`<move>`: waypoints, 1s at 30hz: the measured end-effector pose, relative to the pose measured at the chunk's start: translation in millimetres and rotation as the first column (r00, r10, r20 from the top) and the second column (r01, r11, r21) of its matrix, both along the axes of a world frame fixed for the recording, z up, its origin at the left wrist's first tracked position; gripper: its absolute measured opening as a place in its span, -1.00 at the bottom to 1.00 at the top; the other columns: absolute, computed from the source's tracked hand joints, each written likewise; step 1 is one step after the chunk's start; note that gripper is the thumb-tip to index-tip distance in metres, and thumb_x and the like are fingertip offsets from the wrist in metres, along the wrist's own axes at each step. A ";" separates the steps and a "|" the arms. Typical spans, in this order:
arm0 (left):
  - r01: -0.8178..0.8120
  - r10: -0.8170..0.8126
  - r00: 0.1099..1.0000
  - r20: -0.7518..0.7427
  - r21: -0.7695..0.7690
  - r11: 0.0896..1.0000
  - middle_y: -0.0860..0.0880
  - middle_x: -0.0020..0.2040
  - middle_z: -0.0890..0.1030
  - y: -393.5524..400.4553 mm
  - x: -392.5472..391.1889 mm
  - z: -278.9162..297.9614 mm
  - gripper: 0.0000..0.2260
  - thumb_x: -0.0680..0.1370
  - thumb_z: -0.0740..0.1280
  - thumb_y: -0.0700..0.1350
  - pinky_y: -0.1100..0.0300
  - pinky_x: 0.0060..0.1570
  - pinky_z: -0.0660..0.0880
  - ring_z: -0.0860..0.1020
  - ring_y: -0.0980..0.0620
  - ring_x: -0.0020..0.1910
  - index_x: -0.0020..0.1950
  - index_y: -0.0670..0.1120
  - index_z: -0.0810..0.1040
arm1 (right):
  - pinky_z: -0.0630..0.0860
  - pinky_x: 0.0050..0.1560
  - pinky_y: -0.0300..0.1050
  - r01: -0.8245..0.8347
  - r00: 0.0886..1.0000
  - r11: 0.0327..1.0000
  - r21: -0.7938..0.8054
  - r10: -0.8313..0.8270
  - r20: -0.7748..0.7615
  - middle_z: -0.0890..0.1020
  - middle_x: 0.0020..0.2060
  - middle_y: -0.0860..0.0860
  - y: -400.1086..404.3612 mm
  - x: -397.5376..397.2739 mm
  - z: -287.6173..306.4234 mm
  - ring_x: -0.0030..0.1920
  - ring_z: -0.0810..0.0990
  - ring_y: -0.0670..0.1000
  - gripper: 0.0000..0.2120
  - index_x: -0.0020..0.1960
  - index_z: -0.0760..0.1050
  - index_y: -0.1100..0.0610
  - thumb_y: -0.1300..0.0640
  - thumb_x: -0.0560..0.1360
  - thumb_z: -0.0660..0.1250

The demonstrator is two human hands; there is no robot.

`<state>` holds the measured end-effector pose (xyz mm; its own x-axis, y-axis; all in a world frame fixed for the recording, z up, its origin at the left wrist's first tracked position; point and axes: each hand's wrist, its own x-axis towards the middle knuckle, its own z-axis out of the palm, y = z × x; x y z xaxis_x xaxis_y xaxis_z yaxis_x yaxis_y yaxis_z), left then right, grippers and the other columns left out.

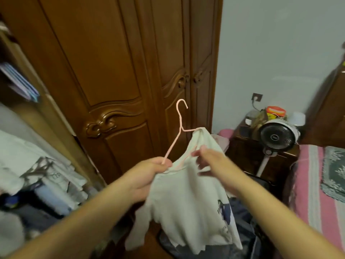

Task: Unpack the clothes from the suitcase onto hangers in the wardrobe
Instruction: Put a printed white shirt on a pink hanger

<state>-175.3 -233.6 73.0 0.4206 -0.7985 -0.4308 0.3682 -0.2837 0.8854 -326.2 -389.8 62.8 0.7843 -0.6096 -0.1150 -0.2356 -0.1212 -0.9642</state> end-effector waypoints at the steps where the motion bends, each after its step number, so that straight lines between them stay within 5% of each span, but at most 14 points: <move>1: -0.054 0.051 0.996 -0.076 -0.039 0.998 -0.23 -0.09 0.64 -5.3 -10.5 -4.1 -0.85 0.64 0.24 -0.27 0.00 0.01 0.58 0.63 -0.09 -0.13 -0.01 -0.20 0.61 | 0.60 0.19 0.06 -0.091 0.996 0.993 0.076 0.090 0.018 0.63 -0.06 -0.02 24.0 10.0 -2.3 -0.04 0.59 -0.03 -0.62 0.12 0.61 -0.02 -0.18 0.66 0.09; 4: -0.261 0.223 0.935 -0.276 -0.108 0.959 -0.26 0.14 0.66 -20.2 -28.1 -17.8 -0.79 0.62 0.29 -0.20 -0.01 0.14 0.59 0.65 -0.12 0.10 0.19 -0.21 0.64 | 0.51 0.31 -0.07 -0.147 0.989 0.989 -0.032 0.148 0.028 0.62 0.06 -0.16 58.3 27.2 -19.8 0.12 0.59 -0.18 -0.65 0.35 0.41 -0.13 -0.08 0.58 0.32; 7: -0.199 0.144 0.936 -0.321 -0.144 0.970 -0.12 0.16 0.67 -23.4 -25.0 -35.4 -0.77 0.63 0.30 -0.14 0.00 0.15 0.55 0.62 -0.07 0.16 0.23 -0.10 0.65 | 0.55 0.22 -0.10 -0.178 0.983 0.983 -0.050 0.176 -0.047 0.65 0.08 -0.08 49.3 23.4 -22.7 0.11 0.64 -0.11 -0.38 0.46 0.33 -0.14 0.26 0.50 0.42; 10: -0.070 0.076 0.975 0.207 -0.037 0.997 -0.03 0.35 0.47 -20.4 -4.3 -59.1 -0.85 0.60 0.36 -0.01 -0.02 0.43 0.37 0.48 -0.03 0.35 0.13 0.06 0.67 | 0.50 0.25 -0.16 -0.141 0.981 0.904 -0.403 0.072 -0.182 0.59 0.14 -0.12 31.8 16.1 -29.0 0.11 0.56 -0.20 -0.48 0.41 0.45 0.00 0.36 0.51 0.35; 12: -0.167 0.118 0.799 0.590 0.029 0.986 -0.05 0.44 0.24 -12.7 27.2 -70.8 -0.77 0.59 0.40 0.00 0.07 0.44 0.32 0.31 -0.04 0.44 0.23 0.18 0.52 | 0.49 0.20 -0.13 -0.174 0.977 0.828 -0.532 0.077 -0.200 0.56 0.07 -0.19 27.8 6.8 -26.7 0.09 0.53 -0.19 -0.54 0.35 0.49 -0.05 0.34 0.54 0.34; 14: -0.305 0.229 0.581 0.781 -0.052 0.951 -0.02 0.52 0.16 0.9 72.8 -72.1 -0.51 0.57 0.42 0.05 0.08 0.38 0.28 0.20 0.01 0.47 0.46 0.18 0.35 | 0.45 0.15 -0.29 -0.203 0.978 0.833 -0.514 0.146 -0.150 0.55 0.00 -0.26 22.4 -9.6 -16.0 0.09 0.54 -0.17 -0.56 0.34 0.52 -0.06 0.32 0.56 0.34; 15: -0.269 0.196 0.454 0.869 -0.076 0.960 0.00 0.53 0.17 8.3 97.2 -68.0 -0.46 0.58 0.41 0.07 0.06 0.37 0.24 0.17 0.04 0.47 0.52 0.17 0.30 | 0.42 0.12 -0.36 -0.206 0.978 0.843 -0.496 0.162 -0.129 0.56 -0.01 -0.26 20.1 -17.3 -8.6 0.08 0.54 -0.17 -0.58 0.33 0.54 -0.05 0.32 0.56 0.34; 17: -0.037 0.030 0.260 0.965 -0.021 0.999 0.01 0.39 0.44 19.8 134.3 -50.1 -0.68 0.63 0.33 0.04 0.09 0.33 0.31 0.36 0.04 0.40 0.39 0.20 0.46 | 0.41 0.09 -0.38 -0.168 0.986 0.849 -0.501 0.138 -0.096 0.59 -0.03 -0.20 7.1 -23.9 0.5 0.05 0.56 -0.15 -0.63 0.31 0.58 -0.01 0.29 0.56 0.35; 19: 0.123 -0.105 0.180 0.978 0.083 0.989 0.12 -0.04 0.63 28.6 142.0 -31.2 -0.83 0.67 0.26 -0.02 0.17 -0.02 0.48 0.57 0.20 -0.01 -0.02 0.26 0.55 | 0.47 0.10 -0.26 -0.118 0.992 0.793 -0.597 0.068 -0.105 0.61 -0.05 -0.12 -7.6 -21.0 -2.2 0.02 0.58 -0.11 -0.75 0.22 0.62 0.04 0.21 0.57 0.36; 21: 0.156 -0.121 0.119 0.986 0.102 0.983 0.19 -0.23 0.57 35.3 139.8 -16.9 -0.77 0.67 0.27 -0.04 0.27 -0.22 0.39 0.55 0.24 -0.18 -0.13 0.25 0.51 | 0.52 -0.04 -0.04 -0.211 0.962 0.681 -0.701 0.017 -0.273 0.60 -0.16 -0.06 -17.4 -9.6 -5.3 -0.11 0.59 -0.01 -0.86 -0.02 0.59 -0.03 -0.03 0.60 0.28; 23: 0.188 -0.122 0.098 0.988 0.102 0.977 0.22 -0.19 0.60 41.9 133.5 -3.9 -0.85 0.66 0.29 -0.03 0.27 -0.19 0.40 0.57 0.26 -0.16 -0.03 0.18 0.61 | 0.41 -0.23 -0.05 -0.311 0.931 0.585 -0.749 0.030 -0.363 0.54 -0.28 -0.11 -22.0 3.7 -5.3 -0.25 0.54 -0.04 -0.72 -0.18 0.43 -0.09 -0.22 0.57 0.12; 26: 0.157 -0.065 0.154 0.986 0.040 0.987 0.23 0.06 0.67 53.3 134.2 13.4 -0.80 0.66 0.29 -0.03 0.27 0.04 0.50 0.60 0.26 0.05 0.21 0.06 0.67 | 0.36 -0.16 -0.13 -0.236 0.972 0.520 -0.821 0.113 -0.208 0.54 -0.20 -0.10 -39.2 22.6 2.3 -0.19 0.53 -0.06 -0.73 -0.07 0.40 -0.10 -0.20 0.65 0.05; 30: -0.106 -0.054 -0.044 0.998 0.049 0.993 0.16 0.07 0.63 69.2 134.7 35.1 -0.78 0.68 0.19 0.05 0.04 0.08 0.49 0.55 0.07 0.08 0.19 0.12 0.62 | 0.49 -0.10 0.04 -0.252 0.965 0.473 -0.844 0.184 -0.185 0.59 -0.18 -0.10 -55.9 52.7 11.7 -0.15 0.56 -0.03 -0.67 0.00 0.40 -0.08 -0.23 0.65 -0.05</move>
<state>-40.5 -164.4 108.2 0.4940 -0.7713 0.4013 -0.8657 -0.3932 0.3099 -273.5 -445.8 74.6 0.9186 -0.2436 0.3112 -0.1321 -0.9314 -0.3393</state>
